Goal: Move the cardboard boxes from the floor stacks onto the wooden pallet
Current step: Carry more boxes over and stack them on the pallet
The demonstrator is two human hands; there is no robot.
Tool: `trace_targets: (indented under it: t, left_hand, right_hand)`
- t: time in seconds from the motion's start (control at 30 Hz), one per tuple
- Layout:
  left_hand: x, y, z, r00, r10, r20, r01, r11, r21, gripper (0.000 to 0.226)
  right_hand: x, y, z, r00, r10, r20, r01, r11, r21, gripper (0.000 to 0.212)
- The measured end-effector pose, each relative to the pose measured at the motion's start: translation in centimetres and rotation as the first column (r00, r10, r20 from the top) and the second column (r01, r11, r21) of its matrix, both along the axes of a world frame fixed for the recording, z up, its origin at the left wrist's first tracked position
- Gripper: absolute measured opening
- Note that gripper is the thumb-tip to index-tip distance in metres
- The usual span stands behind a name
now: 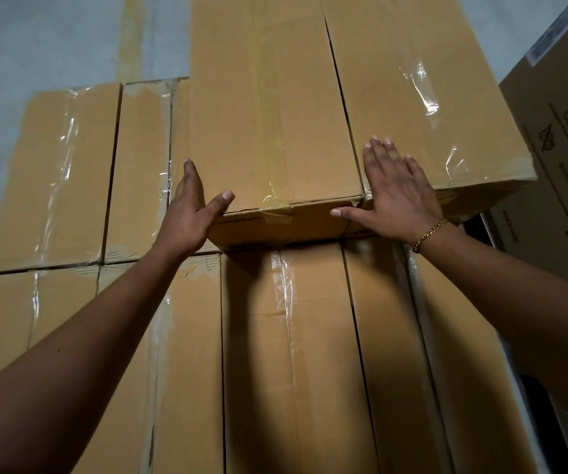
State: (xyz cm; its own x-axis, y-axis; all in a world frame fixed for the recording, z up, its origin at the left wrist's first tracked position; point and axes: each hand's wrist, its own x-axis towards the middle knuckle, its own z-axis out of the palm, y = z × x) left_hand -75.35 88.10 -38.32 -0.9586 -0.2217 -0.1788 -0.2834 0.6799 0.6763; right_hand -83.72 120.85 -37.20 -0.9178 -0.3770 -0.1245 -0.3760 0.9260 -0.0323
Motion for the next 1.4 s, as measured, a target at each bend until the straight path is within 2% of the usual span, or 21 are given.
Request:
trace_targets:
  t: [1.4]
  left_hand:
    - [0.09, -0.32, -0.45, 0.999, -0.04, 0.014, 0.041, 0.999, -0.031, 0.094]
  right_hand:
    - [-0.32, 0.18, -0.5, 1.0, -0.001, 0.011, 0.001, 1.0, 0.009, 0.134]
